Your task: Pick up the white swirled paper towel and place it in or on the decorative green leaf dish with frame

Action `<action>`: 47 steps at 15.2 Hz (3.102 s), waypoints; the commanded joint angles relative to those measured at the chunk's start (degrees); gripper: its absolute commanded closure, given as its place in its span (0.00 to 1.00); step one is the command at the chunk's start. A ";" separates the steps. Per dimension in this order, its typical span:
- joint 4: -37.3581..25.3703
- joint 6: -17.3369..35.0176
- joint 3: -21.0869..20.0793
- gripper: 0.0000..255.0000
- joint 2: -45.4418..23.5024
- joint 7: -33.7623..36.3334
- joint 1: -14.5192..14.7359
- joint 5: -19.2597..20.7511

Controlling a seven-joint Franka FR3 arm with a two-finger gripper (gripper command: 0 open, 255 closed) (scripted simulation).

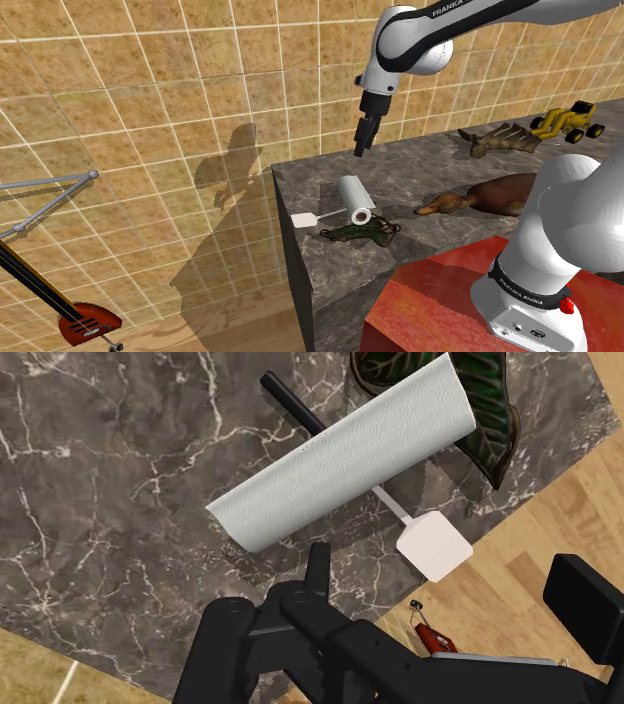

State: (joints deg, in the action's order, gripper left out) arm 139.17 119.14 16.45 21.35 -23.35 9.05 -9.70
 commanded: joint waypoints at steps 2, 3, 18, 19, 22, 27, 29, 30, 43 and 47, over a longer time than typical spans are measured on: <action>1.48 2.41 -0.01 0.00 -0.92 -0.47 0.34 -0.62; 1.95 3.23 -0.03 0.00 -1.27 -0.59 0.46 -0.83; 2.22 3.69 -0.04 1.00 -1.47 -0.67 0.54 -0.95; 2.22 3.69 -0.04 1.00 -1.47 -0.67 0.54 -0.95; 2.22 3.69 -0.04 0.00 -1.47 -0.67 0.54 -0.95; 4.15 13.14 0.12 0.00 -10.08 18.98 -1.91 -9.95; 5.24 17.14 0.31 0.00 -13.27 26.18 -2.46 -14.26; 5.83 19.17 0.37 0.00 -14.85 29.60 -2.64 -16.66; 6.53 26.65 -0.67 0.00 -22.81 29.18 -1.08 -27.23; 6.53 26.64 -0.67 0.00 -22.80 29.19 -1.08 -27.23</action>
State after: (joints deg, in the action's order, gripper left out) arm 145.70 145.79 15.78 -1.45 5.84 7.97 -36.93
